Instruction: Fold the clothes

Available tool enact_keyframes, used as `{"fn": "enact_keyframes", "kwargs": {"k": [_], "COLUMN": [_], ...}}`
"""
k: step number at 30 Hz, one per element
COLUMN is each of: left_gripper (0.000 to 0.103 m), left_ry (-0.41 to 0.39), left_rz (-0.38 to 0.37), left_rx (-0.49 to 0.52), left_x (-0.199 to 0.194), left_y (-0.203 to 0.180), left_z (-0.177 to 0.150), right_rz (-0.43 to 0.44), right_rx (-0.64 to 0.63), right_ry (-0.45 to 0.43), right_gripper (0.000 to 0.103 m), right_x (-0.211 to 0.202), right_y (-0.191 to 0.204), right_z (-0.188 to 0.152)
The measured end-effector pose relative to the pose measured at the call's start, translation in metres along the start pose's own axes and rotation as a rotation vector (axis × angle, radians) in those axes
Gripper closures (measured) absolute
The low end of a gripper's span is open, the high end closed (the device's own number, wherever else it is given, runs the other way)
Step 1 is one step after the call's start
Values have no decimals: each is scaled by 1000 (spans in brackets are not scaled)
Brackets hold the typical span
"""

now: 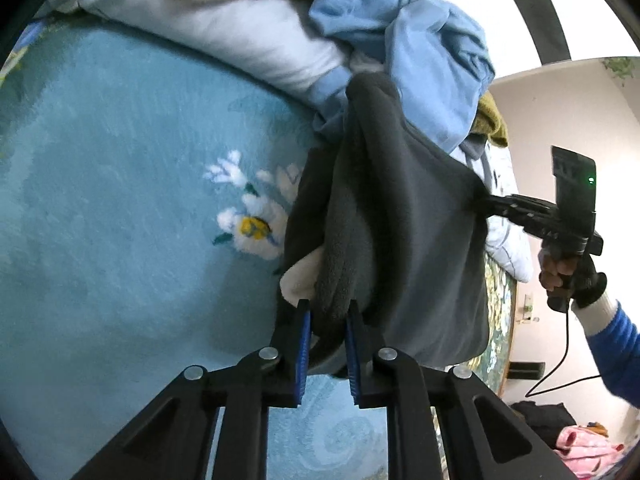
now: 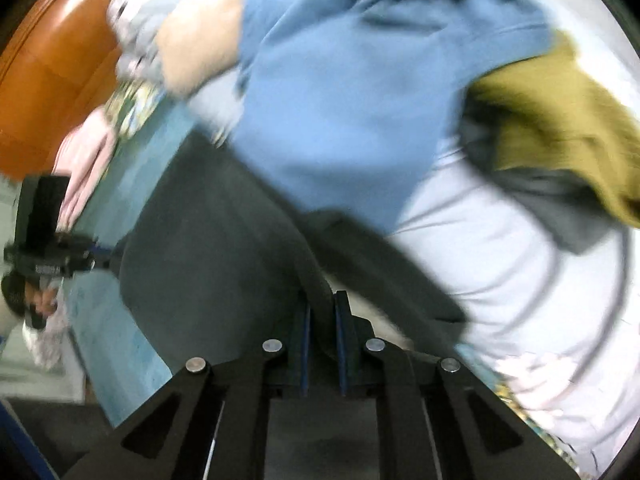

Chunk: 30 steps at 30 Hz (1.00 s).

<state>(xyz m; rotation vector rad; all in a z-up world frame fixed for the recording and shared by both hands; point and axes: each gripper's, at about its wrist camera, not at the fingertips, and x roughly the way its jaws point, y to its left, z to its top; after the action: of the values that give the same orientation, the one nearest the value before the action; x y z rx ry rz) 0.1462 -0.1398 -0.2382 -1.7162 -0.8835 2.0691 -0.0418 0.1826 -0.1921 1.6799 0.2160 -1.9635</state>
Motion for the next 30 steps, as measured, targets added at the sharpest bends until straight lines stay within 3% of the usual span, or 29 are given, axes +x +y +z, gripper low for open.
{"fn": "enact_keyframes", "kwargs": {"k": [3,7,12,18,20,24,26,30], "left_gripper": [88,89,89,88,80,62,51,48], "left_ry": [-31,-39,-29,-11,-14,-24,-13,53], "left_rz": [17,41,78,31,1,-18,-17,-1], "left_rx": [-35,-94,-78,-104,-87,-40,-17,2], "left_x": [-2,2,10,8,3,2,9,38], "left_y": [8,28,28,26,18,4,-3,-8], "left_z": [0,0,10,17,20,37,47,60], "right_rz": [-19,5,21,1,-4,-41,-29,20], "right_rx": [76,140,138,190,283,570,676,858], "right_ry": [24,84,75,7,-44,-116,-105,-46], "right_gripper": [92,92,90,61,57,55,55,55], "right_x": [12,55,53,8,-13,-42,-37,-12], "right_y": [-20,-14,-6,-11,-23,-64,-71,-73], "right_z": [-1,5,5,-9,-34,-123,-157,-219]}}
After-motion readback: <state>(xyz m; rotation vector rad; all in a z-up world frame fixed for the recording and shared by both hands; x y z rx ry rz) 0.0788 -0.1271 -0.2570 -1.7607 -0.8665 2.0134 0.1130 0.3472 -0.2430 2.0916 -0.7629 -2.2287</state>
